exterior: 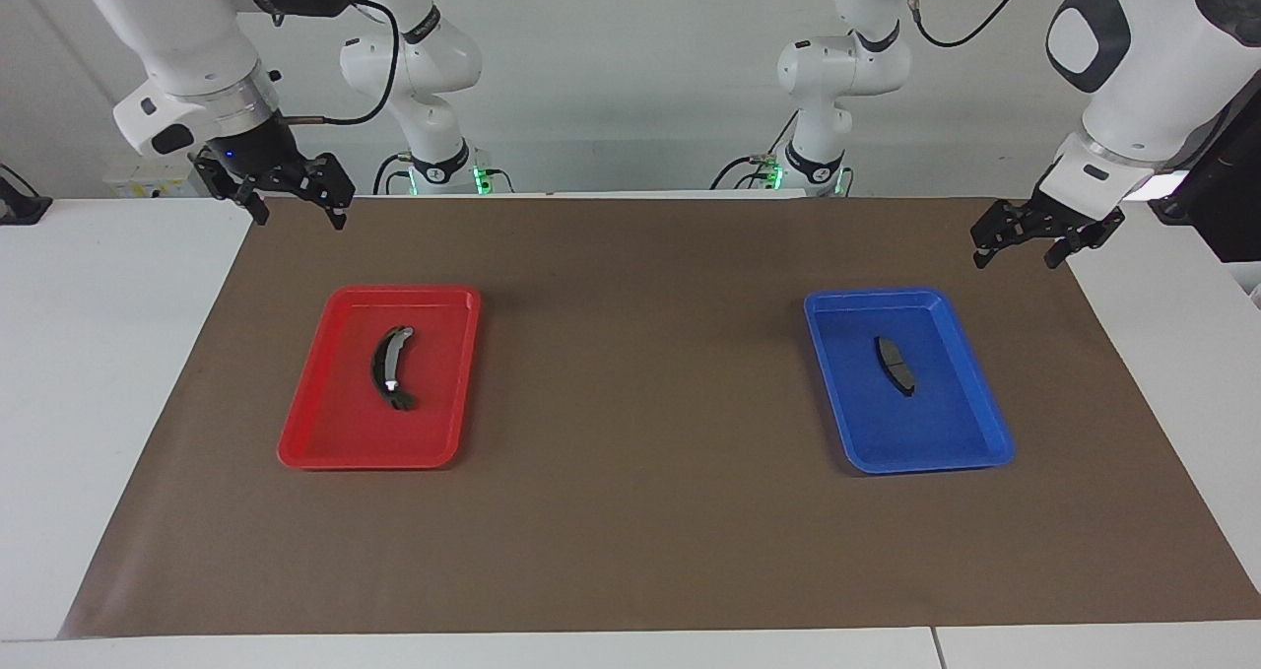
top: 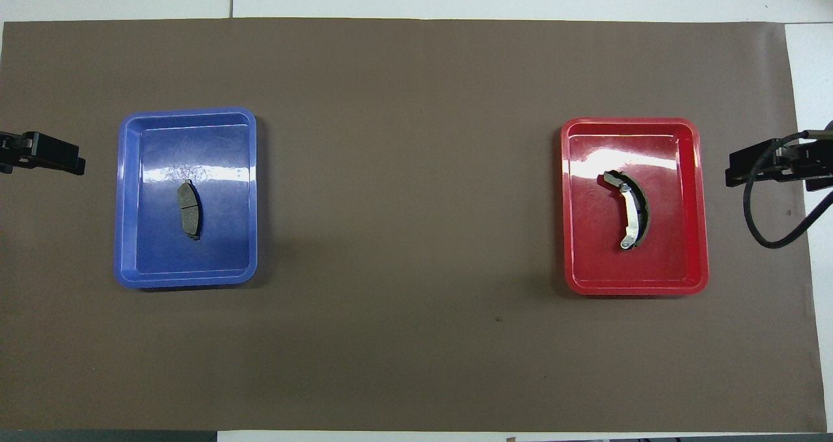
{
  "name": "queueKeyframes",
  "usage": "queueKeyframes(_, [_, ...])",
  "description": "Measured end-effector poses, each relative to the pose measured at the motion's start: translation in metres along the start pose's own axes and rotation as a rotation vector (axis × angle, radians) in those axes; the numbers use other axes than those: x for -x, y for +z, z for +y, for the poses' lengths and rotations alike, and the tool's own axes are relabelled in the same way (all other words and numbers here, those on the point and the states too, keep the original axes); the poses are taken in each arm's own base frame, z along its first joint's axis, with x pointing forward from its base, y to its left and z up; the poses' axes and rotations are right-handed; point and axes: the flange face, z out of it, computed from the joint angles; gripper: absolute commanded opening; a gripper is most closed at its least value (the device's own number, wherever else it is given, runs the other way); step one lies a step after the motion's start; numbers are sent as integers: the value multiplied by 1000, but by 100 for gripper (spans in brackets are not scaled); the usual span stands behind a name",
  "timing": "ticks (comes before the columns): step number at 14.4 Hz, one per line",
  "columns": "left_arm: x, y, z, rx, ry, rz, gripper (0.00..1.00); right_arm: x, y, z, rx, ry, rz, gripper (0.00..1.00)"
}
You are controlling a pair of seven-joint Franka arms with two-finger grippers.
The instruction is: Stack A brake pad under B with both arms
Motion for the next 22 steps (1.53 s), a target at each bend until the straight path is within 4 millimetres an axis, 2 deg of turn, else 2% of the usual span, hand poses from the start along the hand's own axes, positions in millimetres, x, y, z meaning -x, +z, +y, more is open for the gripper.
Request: queueKeyframes(22, [-2,5,0,-1,0,13,100,0,0,0,0,1,0,100])
